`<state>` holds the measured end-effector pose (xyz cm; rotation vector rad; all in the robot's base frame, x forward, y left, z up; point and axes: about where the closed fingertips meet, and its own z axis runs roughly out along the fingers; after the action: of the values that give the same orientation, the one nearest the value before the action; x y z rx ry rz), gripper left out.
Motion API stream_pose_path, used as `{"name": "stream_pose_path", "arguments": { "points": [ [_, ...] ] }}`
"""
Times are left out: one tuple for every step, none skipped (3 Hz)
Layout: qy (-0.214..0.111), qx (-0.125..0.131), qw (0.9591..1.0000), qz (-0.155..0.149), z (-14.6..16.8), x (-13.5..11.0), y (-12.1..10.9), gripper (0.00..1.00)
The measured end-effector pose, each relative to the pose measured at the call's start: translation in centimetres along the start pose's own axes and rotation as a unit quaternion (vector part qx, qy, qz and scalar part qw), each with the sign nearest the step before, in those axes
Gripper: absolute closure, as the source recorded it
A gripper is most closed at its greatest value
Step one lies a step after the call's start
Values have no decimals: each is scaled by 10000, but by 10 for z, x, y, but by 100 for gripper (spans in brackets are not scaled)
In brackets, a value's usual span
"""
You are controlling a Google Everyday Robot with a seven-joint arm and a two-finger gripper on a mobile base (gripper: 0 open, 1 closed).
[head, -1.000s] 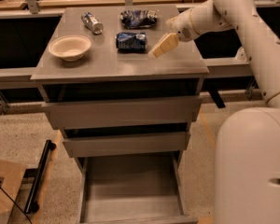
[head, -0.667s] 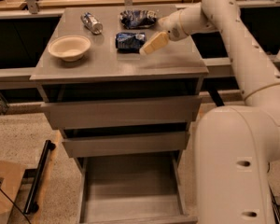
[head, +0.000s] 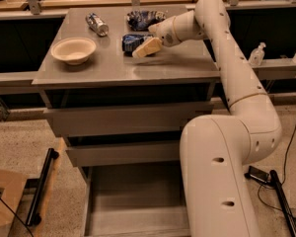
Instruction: Place pepsi can into bottom drawer
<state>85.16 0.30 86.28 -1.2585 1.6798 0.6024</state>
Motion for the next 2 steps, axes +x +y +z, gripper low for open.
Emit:
{"name": "stream_pose_path", "arguments": {
  "points": [
    [-59, -133, 9998, -96, 5, -5, 6, 41],
    [-35, -240, 9995, -224, -5, -6, 12, 64]
  ]
}}
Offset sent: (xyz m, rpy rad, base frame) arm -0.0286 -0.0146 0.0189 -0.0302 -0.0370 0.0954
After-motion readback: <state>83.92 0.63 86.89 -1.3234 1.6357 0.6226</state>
